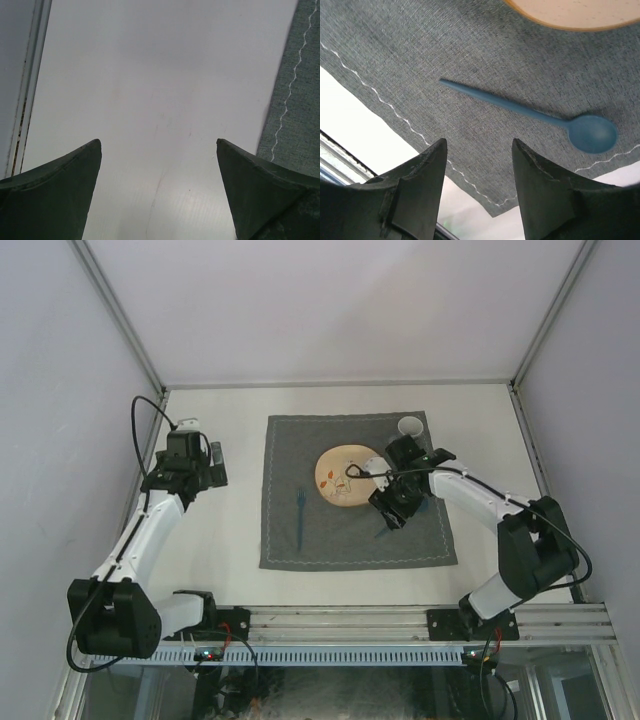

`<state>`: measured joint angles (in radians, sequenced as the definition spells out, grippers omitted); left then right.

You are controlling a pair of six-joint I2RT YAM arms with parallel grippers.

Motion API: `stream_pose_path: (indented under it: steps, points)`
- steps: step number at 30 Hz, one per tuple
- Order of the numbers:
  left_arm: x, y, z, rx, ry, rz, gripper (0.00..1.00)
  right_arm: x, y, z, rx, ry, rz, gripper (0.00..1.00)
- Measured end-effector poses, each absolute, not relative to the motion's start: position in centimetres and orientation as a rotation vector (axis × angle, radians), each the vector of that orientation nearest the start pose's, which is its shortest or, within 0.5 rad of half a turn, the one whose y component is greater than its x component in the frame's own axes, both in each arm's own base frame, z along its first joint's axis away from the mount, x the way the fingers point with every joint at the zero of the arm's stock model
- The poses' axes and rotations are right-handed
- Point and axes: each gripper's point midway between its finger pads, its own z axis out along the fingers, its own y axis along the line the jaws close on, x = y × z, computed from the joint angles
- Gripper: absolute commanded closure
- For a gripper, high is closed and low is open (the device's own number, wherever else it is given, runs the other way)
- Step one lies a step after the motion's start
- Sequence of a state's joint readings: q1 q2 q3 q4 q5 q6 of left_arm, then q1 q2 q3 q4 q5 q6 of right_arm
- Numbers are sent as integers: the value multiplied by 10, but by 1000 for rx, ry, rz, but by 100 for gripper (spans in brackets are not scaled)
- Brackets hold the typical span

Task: Set the dinner table for one person
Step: Pick up the spoon from the napkin.

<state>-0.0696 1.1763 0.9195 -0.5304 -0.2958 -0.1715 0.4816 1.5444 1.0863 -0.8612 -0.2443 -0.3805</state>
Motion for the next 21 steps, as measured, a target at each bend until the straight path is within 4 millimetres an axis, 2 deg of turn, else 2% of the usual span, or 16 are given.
stream_pose_path:
  steps: [4,9,15,21]
  points:
    - [316,26,152,-270,2306,248,0,236,155,62,-1389,2518,312,45]
    - [316,31,153,-282,2297,282,0,231,140,60,-1677,2304,193,45]
    - [315,41,154,-307,2290,322,0,241,137,65,-1986,2022,72,46]
    - [314,45,155,-318,2284,353,0,246,133,51,-2175,1910,32,53]
